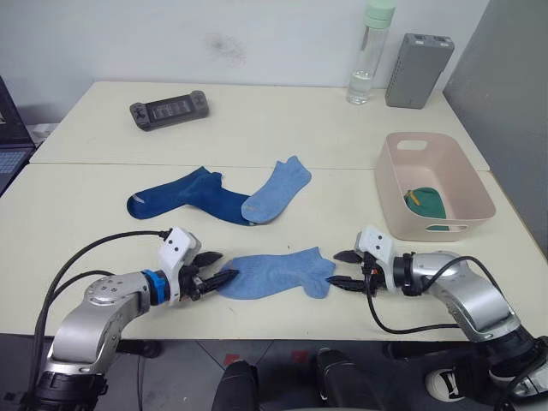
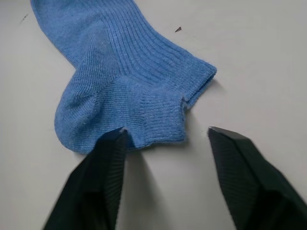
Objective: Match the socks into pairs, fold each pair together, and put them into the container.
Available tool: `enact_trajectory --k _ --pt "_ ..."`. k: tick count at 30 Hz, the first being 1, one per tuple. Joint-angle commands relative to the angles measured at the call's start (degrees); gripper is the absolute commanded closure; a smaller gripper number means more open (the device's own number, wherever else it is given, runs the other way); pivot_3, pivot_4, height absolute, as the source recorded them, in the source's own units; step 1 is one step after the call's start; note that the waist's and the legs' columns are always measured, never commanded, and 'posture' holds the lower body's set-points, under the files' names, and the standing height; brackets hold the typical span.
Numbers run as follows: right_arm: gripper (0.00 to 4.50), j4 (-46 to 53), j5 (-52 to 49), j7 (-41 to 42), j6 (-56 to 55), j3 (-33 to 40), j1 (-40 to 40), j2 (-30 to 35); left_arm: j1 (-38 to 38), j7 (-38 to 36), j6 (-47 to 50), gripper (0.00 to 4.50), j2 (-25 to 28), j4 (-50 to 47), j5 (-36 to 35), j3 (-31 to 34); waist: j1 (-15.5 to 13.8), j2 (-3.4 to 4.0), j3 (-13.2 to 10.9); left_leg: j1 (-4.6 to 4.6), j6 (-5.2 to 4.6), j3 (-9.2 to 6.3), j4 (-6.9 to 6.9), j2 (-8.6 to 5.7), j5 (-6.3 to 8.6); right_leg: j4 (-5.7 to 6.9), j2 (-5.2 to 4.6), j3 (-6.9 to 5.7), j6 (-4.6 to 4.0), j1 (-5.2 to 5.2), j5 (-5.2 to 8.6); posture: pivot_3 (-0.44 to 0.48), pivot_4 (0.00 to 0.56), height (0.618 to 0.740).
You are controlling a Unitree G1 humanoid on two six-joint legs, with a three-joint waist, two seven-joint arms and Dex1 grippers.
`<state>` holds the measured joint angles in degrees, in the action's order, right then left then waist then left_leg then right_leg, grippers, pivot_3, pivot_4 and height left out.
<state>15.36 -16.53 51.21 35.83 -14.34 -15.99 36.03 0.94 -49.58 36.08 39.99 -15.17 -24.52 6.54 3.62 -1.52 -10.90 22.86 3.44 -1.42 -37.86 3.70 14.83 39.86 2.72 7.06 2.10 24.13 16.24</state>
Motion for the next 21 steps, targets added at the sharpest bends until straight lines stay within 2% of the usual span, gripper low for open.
enact_trajectory --k 1,5,6,14,21 --pt "3.18 1.14 -1.01 0.3 0.51 0.71 -0.61 -0.36 -0.77 -1.0 0.53 2.85 1.08 -1.86 -1.44 0.63 -0.02 0.0 0.0 0.0 0.0 0.0 0.0 0.0 0.0 0.0 0.0 0.0 0.0 0.0 0.0 0.0 0.15 0.74" --pt "4.48 1.94 -2.6 1.68 1.57 1.42 -0.42 0.05 -0.79 -0.82 -0.91 4.07 1.22 -1.08 -0.37 -0.63 -0.05 0.0 0.0 0.0 0.0 0.01 0.0 -0.01 0.0 -0.01 0.0 0.0 0.0 -0.01 0.0 0.0 0.15 0.74" --pt "4.5 2.28 -2.89 2.01 1.84 1.65 -0.4 0.39 -0.52 -0.83 -1.07 4.4 1.25 -0.83 -0.16 -0.91 -0.07 0.0 0.0 0.0 0.0 0.0 0.0 -0.01 0.0 -0.01 0.0 0.0 0.0 -0.01 0.0 0.0 0.15 0.74" --pt "4.5 6.69 -6.09 0.65 8.09 5.57 -0.28 3.39 3.3 -1.22 0.21 4.45 2.54 1.84 -1.31 0.45 -0.18 0.0 0.0 0.01 0.0 0.0 -0.01 0.0 0.0 0.0 0.0 -0.01 0.0 0.0 0.0 0.0 0.15 0.74" --pt "4.5 7.54 -5.7 -0.92 8.77 5.49 1.39 4.03 2.54 -1.14 0.59 4.45 2.05 2.09 -0.92 -1.56 -0.18 0.0 0.0 0.02 0.0 0.01 0.0 -0.01 0.0 -0.02 0.0 0.01 0.0 0.0 0.0 0.0 0.15 0.74"
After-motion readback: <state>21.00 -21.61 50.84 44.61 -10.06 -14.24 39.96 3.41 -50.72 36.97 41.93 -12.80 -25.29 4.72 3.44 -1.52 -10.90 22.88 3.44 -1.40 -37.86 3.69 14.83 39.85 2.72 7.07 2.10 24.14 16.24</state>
